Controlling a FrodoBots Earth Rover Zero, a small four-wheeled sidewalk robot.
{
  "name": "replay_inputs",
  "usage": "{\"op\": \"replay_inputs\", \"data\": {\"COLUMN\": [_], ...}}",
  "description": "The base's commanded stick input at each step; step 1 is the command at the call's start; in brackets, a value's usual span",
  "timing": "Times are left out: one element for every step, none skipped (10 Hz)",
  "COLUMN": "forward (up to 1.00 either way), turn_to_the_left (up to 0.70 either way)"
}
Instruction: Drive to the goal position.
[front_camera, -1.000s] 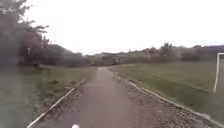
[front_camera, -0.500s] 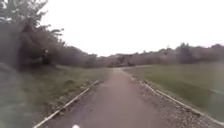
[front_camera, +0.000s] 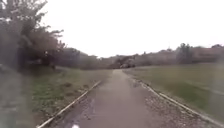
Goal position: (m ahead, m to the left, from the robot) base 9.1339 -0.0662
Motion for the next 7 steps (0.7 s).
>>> {"op": "replay_inputs", "data": {"forward": [0.7, 0.7, 0.7, 0.7, 0.7, 0.7, 0.7], "turn_to_the_left": [0.0, 0.01, 0.09, 0.22, 0.34, 0.17, 0.0]}}
